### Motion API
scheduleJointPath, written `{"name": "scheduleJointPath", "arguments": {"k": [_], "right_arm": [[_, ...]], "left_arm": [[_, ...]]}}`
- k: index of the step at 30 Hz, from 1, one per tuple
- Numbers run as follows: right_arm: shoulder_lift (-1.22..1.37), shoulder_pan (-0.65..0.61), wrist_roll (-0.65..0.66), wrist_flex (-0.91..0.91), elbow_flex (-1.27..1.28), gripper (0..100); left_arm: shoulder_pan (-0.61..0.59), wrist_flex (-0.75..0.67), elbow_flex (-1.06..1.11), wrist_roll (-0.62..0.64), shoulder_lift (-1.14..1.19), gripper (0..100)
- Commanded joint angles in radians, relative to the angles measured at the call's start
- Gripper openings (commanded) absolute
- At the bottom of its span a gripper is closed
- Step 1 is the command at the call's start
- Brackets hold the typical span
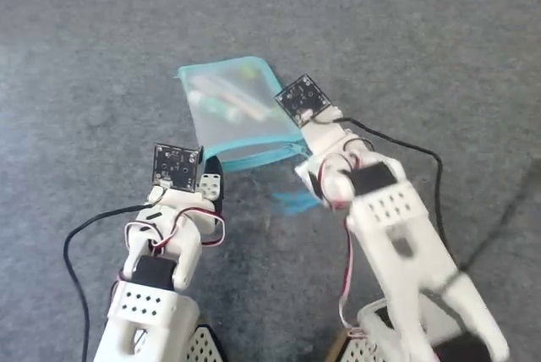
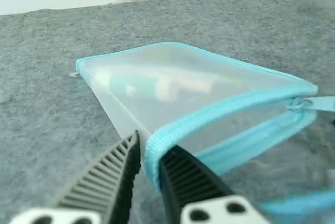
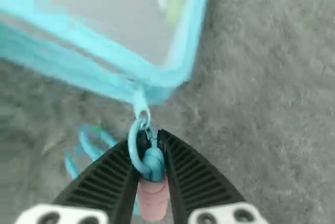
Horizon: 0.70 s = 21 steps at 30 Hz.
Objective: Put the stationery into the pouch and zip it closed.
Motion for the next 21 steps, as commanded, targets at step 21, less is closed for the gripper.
{"name": "scheduleJointPath", "arguments": {"k": [21], "right_arm": [[-0.582, -0.593, 0.066, 0.283, 0.16, 31.4]], "left_arm": [[0.049, 0.003, -0.035, -0.009, -0.011, 1]]}}
